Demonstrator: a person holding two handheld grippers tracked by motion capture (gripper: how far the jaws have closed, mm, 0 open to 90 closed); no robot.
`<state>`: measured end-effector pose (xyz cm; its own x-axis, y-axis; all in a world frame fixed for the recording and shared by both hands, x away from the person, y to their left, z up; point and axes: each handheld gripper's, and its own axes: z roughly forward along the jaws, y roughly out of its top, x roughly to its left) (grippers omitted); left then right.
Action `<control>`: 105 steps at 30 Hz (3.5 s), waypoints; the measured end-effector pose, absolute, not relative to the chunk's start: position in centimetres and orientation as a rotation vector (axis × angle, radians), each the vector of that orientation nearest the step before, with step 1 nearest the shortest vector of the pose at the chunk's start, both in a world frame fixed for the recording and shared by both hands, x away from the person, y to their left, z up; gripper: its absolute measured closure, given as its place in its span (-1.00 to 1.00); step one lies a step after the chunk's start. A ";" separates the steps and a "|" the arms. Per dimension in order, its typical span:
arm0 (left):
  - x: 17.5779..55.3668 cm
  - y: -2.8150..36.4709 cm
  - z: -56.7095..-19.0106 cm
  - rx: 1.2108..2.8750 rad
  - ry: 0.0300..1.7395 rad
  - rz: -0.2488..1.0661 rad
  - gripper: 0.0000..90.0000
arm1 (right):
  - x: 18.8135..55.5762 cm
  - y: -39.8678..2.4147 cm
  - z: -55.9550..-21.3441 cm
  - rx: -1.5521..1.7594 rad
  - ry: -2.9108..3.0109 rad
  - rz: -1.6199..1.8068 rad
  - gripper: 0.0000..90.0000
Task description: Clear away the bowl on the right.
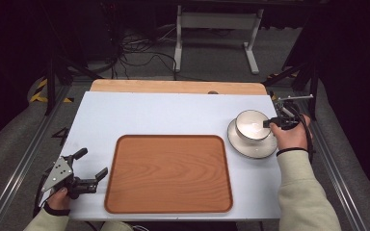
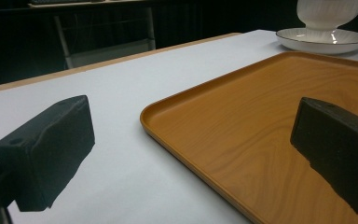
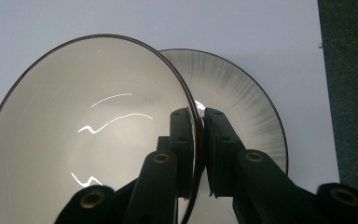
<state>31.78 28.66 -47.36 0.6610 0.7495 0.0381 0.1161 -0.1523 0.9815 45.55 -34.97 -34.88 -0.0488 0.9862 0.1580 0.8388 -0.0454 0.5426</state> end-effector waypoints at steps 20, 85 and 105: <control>31.8 28.7 -47.3 1.659 0.719 0.643 -0.99 | 44.1 -34.0 -32.1 1.926 1.964 0.757 0.83; 31.8 28.6 -47.3 1.664 0.715 0.643 -0.99 | 38.7 -16.8 -28.2 1.471 2.456 0.898 0.83; 31.8 28.6 -47.3 1.661 0.715 0.641 -0.99 | 37.7 -12.2 -28.5 1.371 2.575 0.909 0.83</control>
<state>31.81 28.64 -47.34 0.6640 0.7467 0.0376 0.1182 -0.1545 0.9809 37.72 -12.23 -28.49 -0.5944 0.7804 0.1940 0.7292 0.4213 0.5392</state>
